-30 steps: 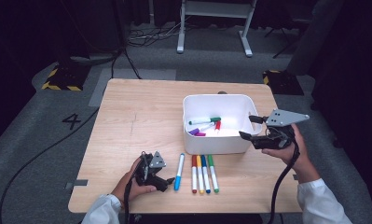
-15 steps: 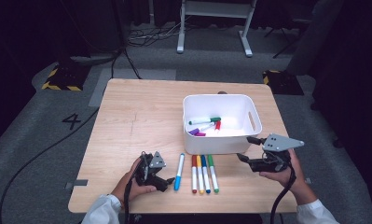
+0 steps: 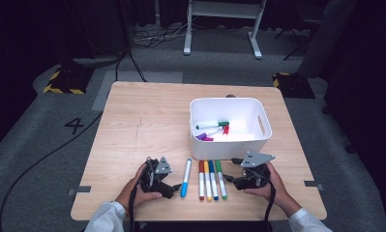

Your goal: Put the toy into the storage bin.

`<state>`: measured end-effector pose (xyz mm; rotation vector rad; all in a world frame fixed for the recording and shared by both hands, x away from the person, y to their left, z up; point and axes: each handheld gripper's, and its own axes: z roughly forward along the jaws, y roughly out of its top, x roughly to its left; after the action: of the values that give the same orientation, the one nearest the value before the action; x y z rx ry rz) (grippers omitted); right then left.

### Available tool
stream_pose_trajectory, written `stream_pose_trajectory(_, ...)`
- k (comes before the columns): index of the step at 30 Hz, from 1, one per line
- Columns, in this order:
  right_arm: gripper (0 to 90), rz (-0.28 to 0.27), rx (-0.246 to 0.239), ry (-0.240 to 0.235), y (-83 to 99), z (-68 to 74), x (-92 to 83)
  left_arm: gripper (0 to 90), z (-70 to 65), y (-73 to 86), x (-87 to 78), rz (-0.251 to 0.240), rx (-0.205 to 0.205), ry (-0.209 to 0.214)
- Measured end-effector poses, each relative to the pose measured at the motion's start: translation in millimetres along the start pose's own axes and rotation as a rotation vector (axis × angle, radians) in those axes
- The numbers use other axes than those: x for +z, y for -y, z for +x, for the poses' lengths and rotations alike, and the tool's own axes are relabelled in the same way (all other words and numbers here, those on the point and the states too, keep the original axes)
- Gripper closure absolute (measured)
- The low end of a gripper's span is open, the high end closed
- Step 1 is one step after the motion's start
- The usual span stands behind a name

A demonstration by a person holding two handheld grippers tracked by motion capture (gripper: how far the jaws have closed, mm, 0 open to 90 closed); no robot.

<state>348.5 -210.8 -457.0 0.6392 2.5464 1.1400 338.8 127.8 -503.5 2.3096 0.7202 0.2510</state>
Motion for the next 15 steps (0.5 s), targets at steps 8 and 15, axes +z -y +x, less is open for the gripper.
stream_pose_trajectory(8, 34.8, 0.045, 0.018, -0.017, 1.1, 1.8, 28.2, 10.5, 0.0, 0.0, 0.0, 0.000, 0.000, 0.000)
stream_pose_trajectory(15, 43.1, 0.086, 0.048, 0.020, 11.7, -7.7, 35.3, 10.5, 0.0, 0.0, 0.0, 0.000, 0.000, 0.000)
